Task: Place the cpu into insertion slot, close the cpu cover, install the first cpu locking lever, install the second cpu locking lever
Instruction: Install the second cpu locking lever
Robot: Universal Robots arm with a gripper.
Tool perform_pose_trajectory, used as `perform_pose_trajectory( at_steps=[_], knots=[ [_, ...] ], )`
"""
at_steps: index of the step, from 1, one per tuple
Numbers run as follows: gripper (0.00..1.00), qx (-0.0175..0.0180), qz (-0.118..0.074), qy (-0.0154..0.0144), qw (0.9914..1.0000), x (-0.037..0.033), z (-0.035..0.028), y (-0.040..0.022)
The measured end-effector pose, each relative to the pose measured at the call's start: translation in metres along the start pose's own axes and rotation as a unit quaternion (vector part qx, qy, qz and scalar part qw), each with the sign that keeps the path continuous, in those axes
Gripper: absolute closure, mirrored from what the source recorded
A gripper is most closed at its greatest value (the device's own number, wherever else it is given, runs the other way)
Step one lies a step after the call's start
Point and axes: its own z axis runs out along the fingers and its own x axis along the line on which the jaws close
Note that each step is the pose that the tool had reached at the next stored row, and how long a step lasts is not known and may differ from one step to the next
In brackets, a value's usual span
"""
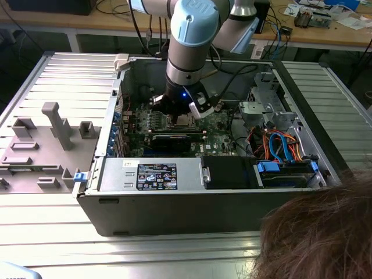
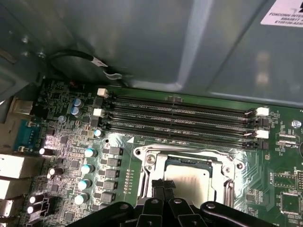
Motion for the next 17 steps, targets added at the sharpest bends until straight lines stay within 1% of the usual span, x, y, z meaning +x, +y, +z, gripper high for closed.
perform_pose_trajectory(
  at_steps=[17],
  knots=[
    [0.89, 0.0000, 0.000, 0.0000, 1.00000, -0.0085, -0.0004, 0.0060]
  ],
)
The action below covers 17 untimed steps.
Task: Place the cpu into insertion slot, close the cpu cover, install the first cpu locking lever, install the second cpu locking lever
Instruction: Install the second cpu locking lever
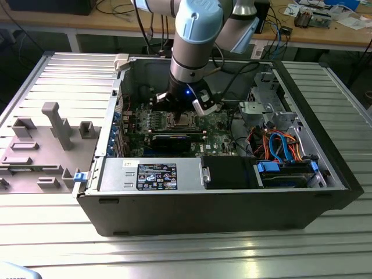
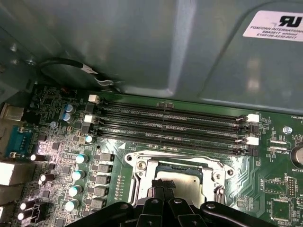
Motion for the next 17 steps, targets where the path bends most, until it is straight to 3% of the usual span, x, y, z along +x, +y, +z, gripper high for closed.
perform_pose_trajectory(
  at_steps=[5, 8, 17],
  knots=[
    [0.89, 0.0000, 0.000, 0.0000, 1.00000, -0.0022, -0.0086, 0.0023],
    [0.89, -0.0002, 0.000, 0.0010, 1.00000, -0.0074, -0.0128, 0.0027],
    [0.89, -0.0004, 0.000, 0.0017, 1.00000, -0.0119, -0.0204, 0.0039]
  ],
)
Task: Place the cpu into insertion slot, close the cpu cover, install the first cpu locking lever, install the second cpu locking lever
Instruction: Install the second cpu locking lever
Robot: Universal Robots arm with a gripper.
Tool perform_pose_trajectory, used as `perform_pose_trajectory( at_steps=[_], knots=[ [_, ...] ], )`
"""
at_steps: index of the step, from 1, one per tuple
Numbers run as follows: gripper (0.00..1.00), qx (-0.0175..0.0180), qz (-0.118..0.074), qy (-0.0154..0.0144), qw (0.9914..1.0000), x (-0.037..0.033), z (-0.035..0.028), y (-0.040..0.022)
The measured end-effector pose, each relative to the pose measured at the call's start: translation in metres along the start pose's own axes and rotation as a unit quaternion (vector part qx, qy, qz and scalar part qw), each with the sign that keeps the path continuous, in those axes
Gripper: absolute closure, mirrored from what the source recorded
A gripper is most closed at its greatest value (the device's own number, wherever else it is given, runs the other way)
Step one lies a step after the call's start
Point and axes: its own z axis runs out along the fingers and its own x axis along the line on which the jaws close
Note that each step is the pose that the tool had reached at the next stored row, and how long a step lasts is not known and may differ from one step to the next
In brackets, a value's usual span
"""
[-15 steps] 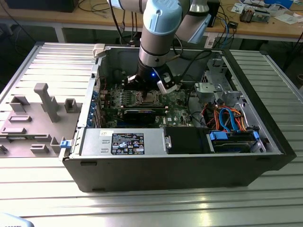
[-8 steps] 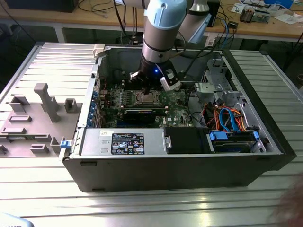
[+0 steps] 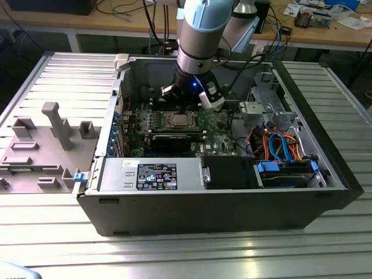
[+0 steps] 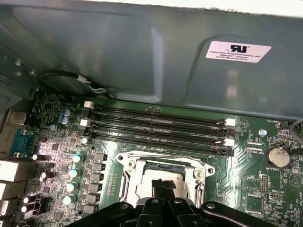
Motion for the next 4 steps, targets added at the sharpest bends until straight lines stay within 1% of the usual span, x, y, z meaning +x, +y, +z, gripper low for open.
perform_pose_trajectory(
  at_steps=[4],
  knots=[
    [0.89, 0.0001, 0.000, 0.0001, 1.00000, 0.0000, -0.0001, 0.0000]
  ],
)
